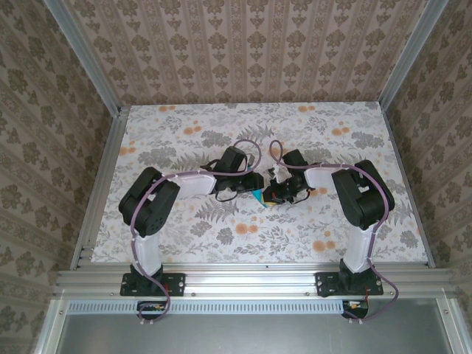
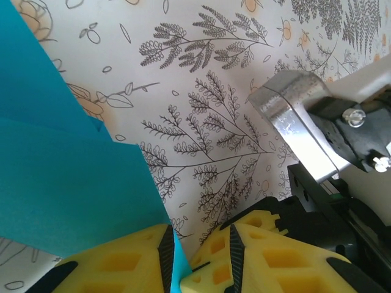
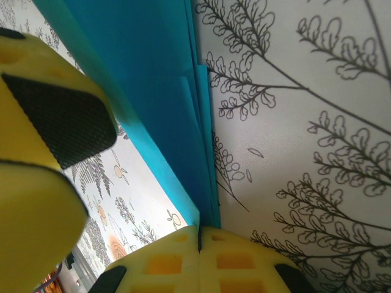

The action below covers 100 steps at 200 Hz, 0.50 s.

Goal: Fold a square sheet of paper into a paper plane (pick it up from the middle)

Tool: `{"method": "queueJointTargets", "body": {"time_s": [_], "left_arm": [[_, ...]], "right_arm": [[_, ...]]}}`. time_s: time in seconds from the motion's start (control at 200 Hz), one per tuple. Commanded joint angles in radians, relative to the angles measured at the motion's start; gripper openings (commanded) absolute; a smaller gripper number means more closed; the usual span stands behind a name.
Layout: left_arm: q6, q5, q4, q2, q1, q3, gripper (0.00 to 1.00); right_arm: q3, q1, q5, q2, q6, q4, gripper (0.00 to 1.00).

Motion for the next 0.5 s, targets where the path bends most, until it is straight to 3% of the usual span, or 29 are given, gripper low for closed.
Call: {"method": "queueJointTargets", "body": {"time_s": [0.0, 0.495], "left_arm": [[-0.015, 0.002, 0.016, 0.020, -0.001, -0.015, 0.33], [0.010, -0.049, -0.018, 0.062, 0.001, -0.002, 0.30]], "right_arm": [[-0.018, 0.003, 0.088, 0.067, -0.002, -0.079, 0.02], [-0.018, 0.004, 0.085, 0.075, -0.004, -0.082, 0.02]]}}
